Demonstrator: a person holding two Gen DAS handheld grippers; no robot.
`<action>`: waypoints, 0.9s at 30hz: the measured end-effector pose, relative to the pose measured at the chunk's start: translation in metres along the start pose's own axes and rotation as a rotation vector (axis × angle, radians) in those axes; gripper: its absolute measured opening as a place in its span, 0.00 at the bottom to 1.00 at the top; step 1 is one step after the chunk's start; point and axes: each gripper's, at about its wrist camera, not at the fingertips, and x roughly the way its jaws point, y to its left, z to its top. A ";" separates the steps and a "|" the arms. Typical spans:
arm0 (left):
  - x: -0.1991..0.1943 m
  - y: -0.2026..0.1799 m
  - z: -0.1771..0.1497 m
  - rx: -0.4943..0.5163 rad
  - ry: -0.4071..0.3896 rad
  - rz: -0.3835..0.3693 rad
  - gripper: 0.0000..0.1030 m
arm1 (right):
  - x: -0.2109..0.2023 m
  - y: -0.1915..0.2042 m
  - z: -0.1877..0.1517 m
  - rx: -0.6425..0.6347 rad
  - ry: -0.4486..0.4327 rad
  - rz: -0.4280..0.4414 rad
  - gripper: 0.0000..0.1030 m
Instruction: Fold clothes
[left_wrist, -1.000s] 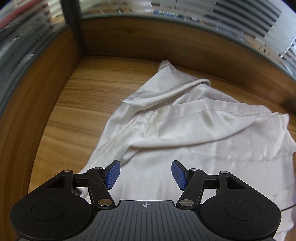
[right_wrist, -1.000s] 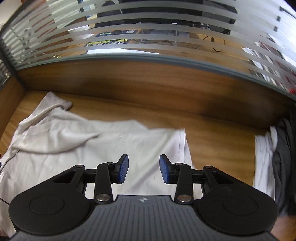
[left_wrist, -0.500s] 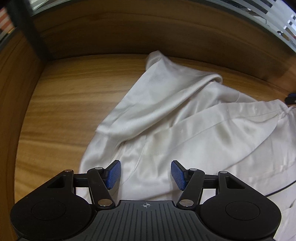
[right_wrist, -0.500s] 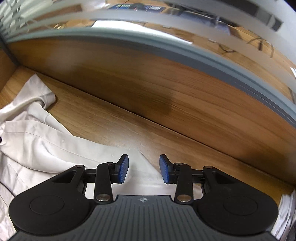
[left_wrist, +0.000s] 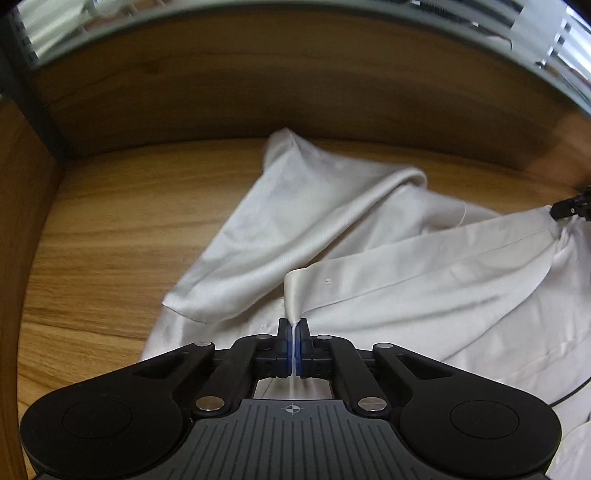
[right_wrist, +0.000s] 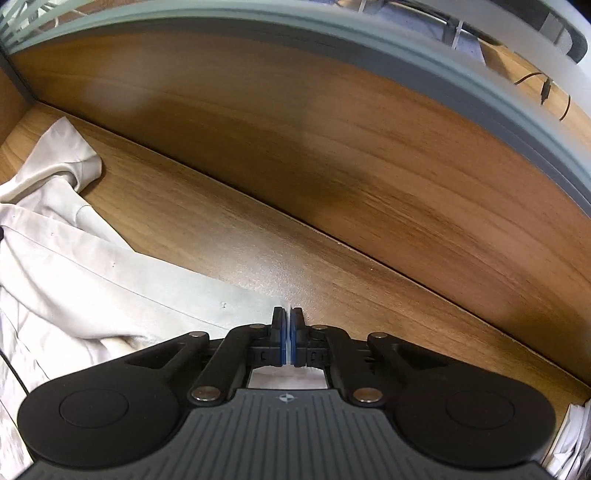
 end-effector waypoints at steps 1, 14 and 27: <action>-0.006 0.000 0.001 -0.001 -0.013 0.003 0.04 | -0.003 0.001 -0.001 -0.002 -0.008 -0.002 0.02; -0.100 -0.002 -0.024 0.001 -0.152 0.016 0.04 | -0.148 0.043 -0.053 -0.039 -0.275 -0.049 0.02; -0.088 -0.010 -0.114 0.072 0.026 0.065 0.04 | -0.134 0.127 -0.196 0.038 -0.146 -0.048 0.03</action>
